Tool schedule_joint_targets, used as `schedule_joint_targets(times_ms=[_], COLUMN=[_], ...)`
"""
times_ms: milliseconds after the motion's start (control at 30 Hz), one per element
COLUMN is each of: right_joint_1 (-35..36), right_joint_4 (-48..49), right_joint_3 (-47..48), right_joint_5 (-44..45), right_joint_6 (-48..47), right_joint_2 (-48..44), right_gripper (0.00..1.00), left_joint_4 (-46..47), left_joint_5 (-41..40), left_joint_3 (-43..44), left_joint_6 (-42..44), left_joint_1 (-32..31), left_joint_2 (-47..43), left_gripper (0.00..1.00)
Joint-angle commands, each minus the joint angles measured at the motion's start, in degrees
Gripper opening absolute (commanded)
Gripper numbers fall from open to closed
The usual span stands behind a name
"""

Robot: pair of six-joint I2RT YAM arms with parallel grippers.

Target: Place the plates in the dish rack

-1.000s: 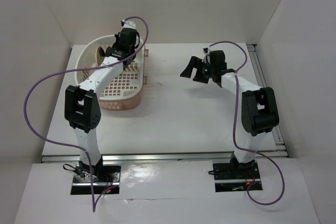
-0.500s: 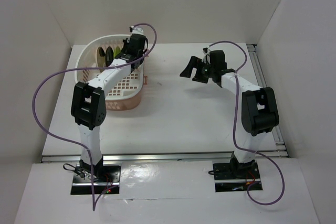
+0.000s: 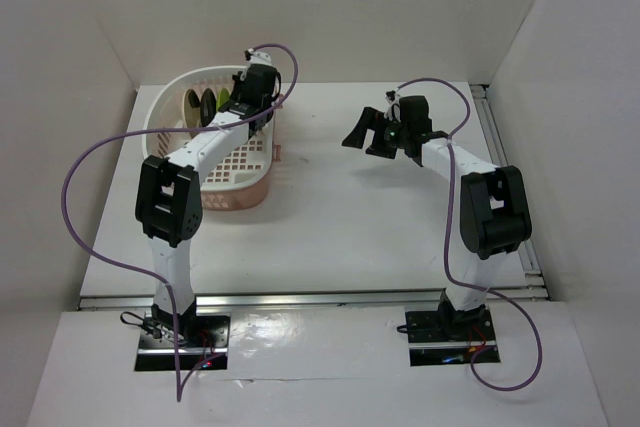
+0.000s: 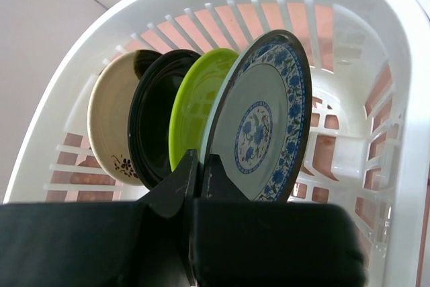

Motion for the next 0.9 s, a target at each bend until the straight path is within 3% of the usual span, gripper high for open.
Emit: schedule_joint_targets(times_ms=[0,667,833,867], right_joint_1=[0.16,0.16,0.16,0.16], right_joint_4=[3.35,3.36,3.36,3.36], right_joint_3=[0.86,0.86,0.86,0.86], right_joint_5=[-1.17,-1.7,-1.7,-1.7], right_joint_6=[-0.06,0.46,0.46,0.46], right_joint_2=[0.25,0.25,0.25,0.25], right_gripper=[1.0,1.0,1.0,1.0], left_joint_4=[4.29,1.91,0.68,0.68], left_joint_5=[-2.52,-1.29,0.3,0.3], left_joint_3=[-0.04,1.02,1.55,1.55], left_joint_6=[1.46,-2.05,-3.2,-3.2], left_joint_1=[0.19,0.19,0.19,0.19], left_joint_2=[-0.31,4.09,4.09,4.61], left_gripper=[0.0,0.0,0.23,0.23])
